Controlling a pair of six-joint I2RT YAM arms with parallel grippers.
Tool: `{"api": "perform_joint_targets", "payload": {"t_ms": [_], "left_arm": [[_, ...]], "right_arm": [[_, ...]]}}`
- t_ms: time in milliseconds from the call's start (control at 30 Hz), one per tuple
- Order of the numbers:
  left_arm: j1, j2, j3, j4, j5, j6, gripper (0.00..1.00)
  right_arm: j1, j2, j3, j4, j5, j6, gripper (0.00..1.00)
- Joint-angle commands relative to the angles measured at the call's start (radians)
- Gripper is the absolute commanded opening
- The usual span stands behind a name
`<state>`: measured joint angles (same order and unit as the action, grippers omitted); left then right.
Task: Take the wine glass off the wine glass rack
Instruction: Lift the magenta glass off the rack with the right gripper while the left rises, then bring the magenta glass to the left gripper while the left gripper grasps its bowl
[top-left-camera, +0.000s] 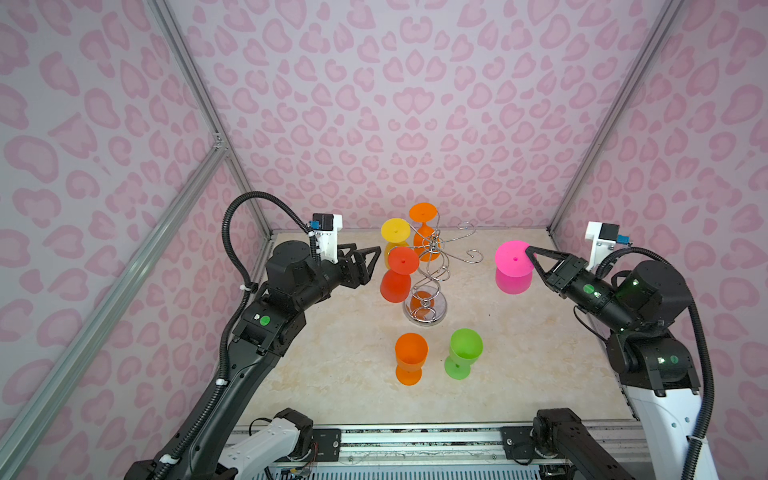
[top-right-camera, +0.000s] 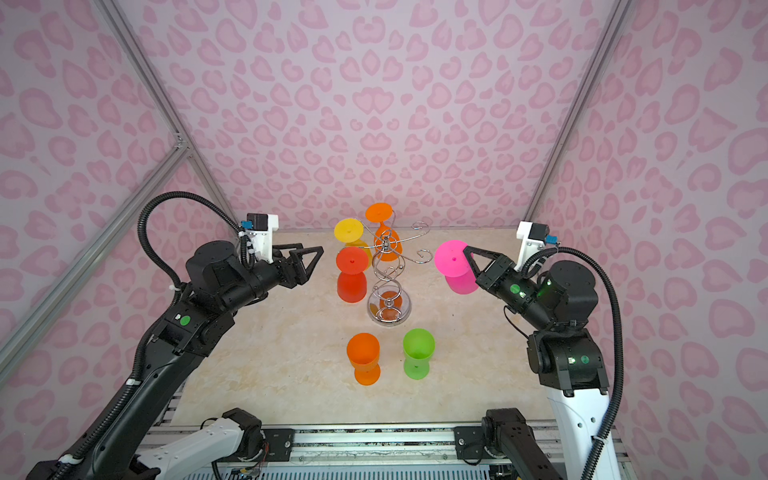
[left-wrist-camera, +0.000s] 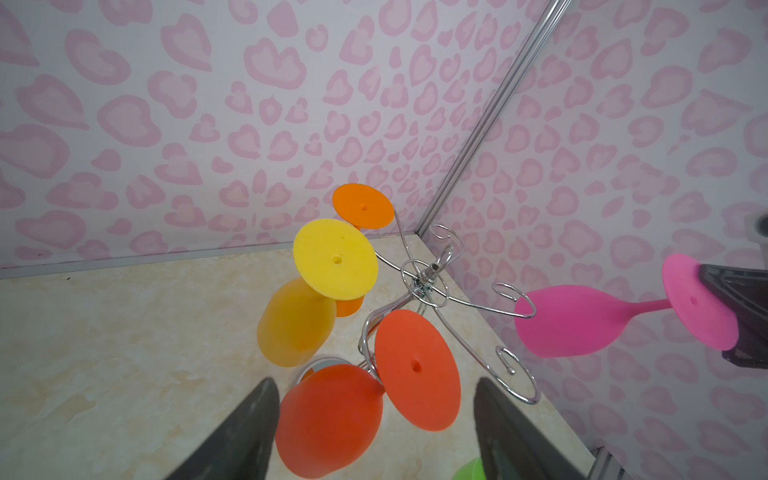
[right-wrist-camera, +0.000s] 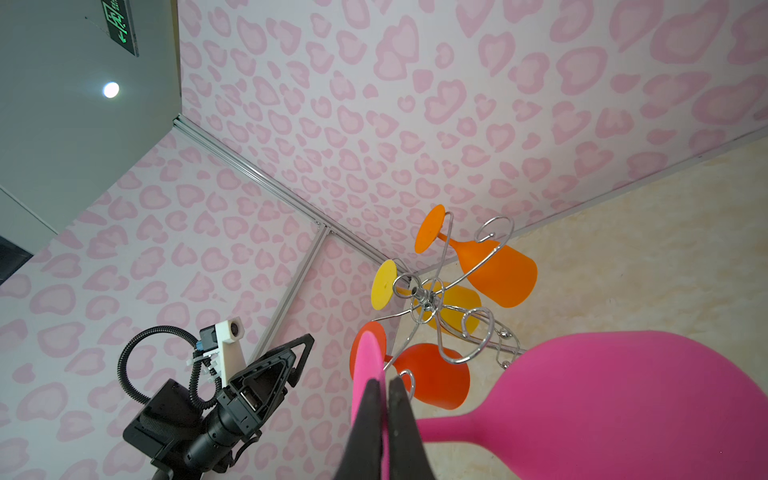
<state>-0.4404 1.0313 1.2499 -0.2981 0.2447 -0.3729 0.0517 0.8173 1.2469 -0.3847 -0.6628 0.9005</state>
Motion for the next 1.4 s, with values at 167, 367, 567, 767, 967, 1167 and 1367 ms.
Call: {"api": "perform_joint_targets", "payload": {"t_ms": [167,367,567,767,967,1167,1367], "left_arm": [[0.0,-0.002,-0.01,0.188,0.161,-0.032,0.76],[0.0,0.041,-0.018,0.321,0.278,-0.064,0.74],[0.011,0.089,-0.047,0.573,0.423,-0.153,0.74],[0.071,0.179,-0.107,0.962,0.566,-0.393,0.72],[0.129,0.311,-0.125,1.299,0.634,-0.655,0.71],[0.137,0.422,-0.109,1.483,0.665,-0.805,0.73],[0.137,0.481,-0.101,1.555,0.674,-0.867,0.74]], "right_arm": [[-0.004,0.039,0.054,0.294,0.018,0.069,0.0],[0.019,0.119,0.086,0.554,0.015,0.189,0.0],[0.186,0.235,0.115,0.736,0.041,0.234,0.0],[0.322,0.342,0.114,0.894,0.051,0.278,0.0],[0.373,0.401,0.085,1.022,0.063,0.331,0.0],[0.404,0.469,0.068,1.185,0.057,0.432,0.0],[0.433,0.527,0.069,1.302,0.055,0.508,0.0]]}}
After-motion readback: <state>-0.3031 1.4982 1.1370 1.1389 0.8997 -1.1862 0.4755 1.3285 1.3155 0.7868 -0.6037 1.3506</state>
